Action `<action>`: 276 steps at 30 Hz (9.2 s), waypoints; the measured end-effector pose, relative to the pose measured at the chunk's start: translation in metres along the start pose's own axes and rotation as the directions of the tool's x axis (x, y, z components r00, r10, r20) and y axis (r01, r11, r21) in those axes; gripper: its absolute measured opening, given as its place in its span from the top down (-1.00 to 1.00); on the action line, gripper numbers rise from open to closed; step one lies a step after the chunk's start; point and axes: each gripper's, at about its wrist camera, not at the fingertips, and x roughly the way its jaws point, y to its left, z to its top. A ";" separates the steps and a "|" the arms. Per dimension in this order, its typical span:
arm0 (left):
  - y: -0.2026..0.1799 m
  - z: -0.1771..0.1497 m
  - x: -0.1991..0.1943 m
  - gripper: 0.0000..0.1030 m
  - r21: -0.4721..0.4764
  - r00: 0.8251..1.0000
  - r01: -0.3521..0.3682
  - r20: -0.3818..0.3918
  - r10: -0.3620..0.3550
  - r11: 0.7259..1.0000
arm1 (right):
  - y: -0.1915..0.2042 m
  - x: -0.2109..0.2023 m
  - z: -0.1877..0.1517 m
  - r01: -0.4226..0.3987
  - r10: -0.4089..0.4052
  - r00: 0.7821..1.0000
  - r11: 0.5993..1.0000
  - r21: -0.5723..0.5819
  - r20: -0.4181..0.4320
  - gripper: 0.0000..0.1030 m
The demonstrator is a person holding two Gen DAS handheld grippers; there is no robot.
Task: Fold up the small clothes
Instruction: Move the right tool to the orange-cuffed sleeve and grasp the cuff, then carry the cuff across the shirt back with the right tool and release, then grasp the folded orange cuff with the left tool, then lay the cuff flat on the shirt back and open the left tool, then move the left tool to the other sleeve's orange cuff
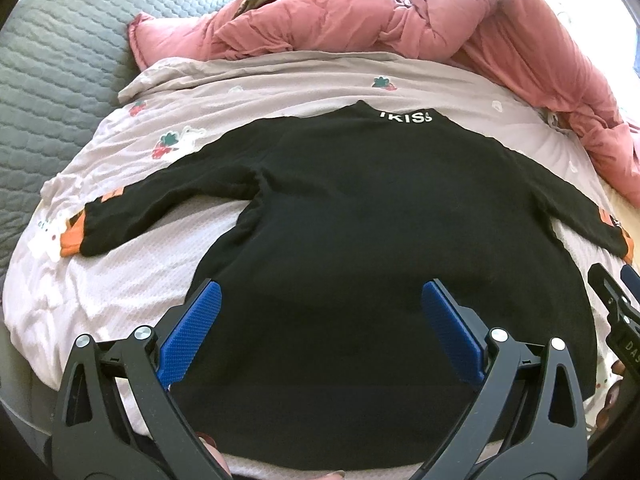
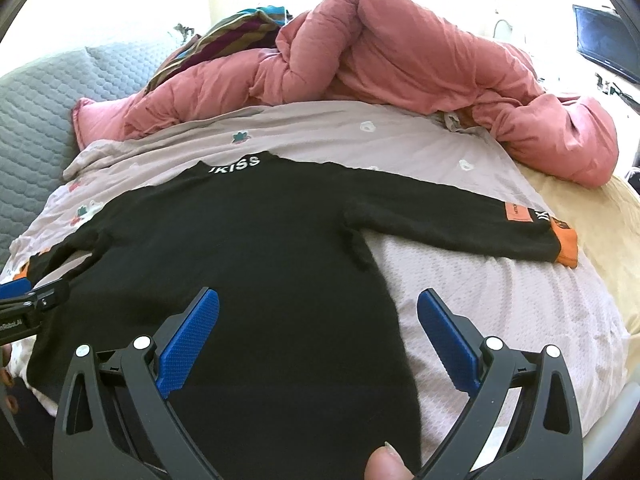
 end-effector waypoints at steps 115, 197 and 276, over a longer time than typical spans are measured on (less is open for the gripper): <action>-0.010 0.098 0.130 -0.83 -0.032 0.955 0.297 0.009 -0.297 0.954 | 0.035 0.096 0.175 -0.269 0.272 0.960 0.962 0.056 -0.066 0.85; 0.050 0.120 0.132 0.84 -0.063 0.951 0.304 0.089 -0.298 0.951 | 0.038 0.131 0.099 0.000 -0.015 0.995 0.989 -0.149 -0.096 -0.14; 0.144 0.076 0.071 -0.81 -0.180 0.983 0.079 0.176 -0.047 0.981 | 0.146 0.094 0.084 -0.267 0.243 0.961 0.941 -0.206 -0.134 -0.91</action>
